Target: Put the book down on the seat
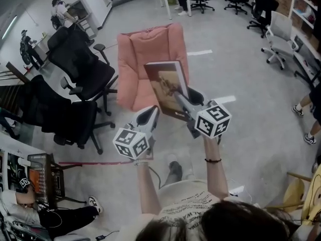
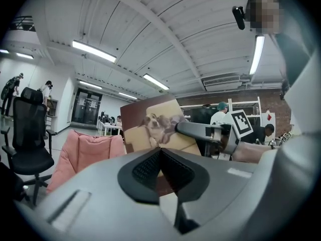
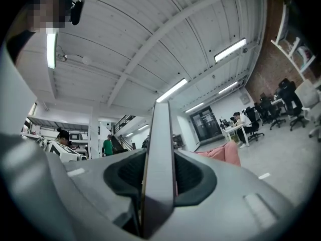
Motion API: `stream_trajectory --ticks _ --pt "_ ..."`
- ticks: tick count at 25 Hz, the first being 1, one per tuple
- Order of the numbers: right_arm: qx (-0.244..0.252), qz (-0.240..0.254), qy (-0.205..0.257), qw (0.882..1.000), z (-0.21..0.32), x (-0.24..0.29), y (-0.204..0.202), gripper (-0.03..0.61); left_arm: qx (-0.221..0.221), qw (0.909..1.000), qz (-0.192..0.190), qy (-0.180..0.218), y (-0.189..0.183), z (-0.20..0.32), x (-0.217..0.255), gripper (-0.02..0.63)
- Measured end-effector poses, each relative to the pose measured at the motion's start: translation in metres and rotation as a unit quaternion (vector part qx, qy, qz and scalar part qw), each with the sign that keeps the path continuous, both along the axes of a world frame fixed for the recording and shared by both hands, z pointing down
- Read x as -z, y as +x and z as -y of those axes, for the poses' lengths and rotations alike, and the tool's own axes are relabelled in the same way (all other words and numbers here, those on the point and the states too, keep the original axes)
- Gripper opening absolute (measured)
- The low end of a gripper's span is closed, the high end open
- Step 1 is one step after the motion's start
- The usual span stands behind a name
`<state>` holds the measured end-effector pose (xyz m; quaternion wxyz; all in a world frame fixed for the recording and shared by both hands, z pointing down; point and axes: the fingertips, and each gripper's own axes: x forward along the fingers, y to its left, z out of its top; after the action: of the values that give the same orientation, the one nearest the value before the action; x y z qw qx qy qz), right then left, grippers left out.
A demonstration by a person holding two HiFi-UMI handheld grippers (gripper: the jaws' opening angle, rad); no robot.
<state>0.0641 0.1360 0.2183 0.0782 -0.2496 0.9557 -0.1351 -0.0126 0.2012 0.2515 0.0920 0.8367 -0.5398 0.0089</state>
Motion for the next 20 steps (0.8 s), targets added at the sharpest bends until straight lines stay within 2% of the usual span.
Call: stream_trajectory --ticks 6,20 --pt "-0.01 -0.006 -0.005 1.0 0.032 -0.012 -0.015 0.152 -0.003 1.0 -0.007 -0.005 -0.022 0.029 -0.011 -0.002" --pt "-0.014 -0.007 -0.044 0.999 0.126 -0.062 -0.101 0.152 0.013 0.9989 -0.02 -0.041 -0.117 0.125 -0.057 -0.002"
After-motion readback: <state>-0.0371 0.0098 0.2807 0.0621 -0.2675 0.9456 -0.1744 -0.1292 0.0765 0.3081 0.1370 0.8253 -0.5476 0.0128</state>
